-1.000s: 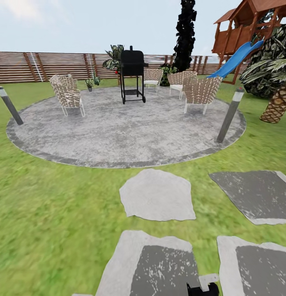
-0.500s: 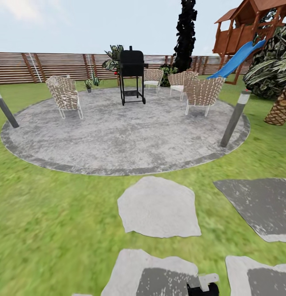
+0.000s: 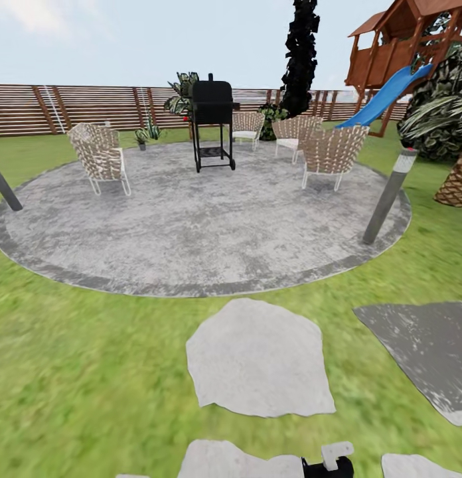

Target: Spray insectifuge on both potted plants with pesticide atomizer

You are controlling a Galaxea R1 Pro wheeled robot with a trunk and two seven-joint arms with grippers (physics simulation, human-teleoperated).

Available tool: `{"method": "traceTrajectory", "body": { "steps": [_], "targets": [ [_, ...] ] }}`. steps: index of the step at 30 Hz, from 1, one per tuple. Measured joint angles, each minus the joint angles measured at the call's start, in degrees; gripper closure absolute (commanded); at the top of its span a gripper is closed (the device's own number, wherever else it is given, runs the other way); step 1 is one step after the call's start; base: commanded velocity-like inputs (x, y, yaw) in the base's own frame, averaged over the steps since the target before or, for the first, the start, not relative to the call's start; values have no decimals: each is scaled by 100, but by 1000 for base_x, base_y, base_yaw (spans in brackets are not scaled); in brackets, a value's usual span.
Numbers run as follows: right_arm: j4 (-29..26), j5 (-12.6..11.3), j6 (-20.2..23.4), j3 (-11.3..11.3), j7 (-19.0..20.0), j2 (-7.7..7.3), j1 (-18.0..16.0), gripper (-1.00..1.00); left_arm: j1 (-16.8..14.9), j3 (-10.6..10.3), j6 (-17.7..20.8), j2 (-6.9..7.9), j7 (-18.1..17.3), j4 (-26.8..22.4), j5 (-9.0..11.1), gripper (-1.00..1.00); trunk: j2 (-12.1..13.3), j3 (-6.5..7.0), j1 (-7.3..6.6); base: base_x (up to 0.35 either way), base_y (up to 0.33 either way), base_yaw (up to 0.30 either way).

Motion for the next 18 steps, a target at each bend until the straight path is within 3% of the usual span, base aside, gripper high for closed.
{"method": "traceTrajectory", "body": {
  "steps": [18],
  "targets": [
    [2,0,0,0,0,0,0,-100,0,0,0,0,0,0,0,100,0,0,0,338,0,0]
  ]
}}
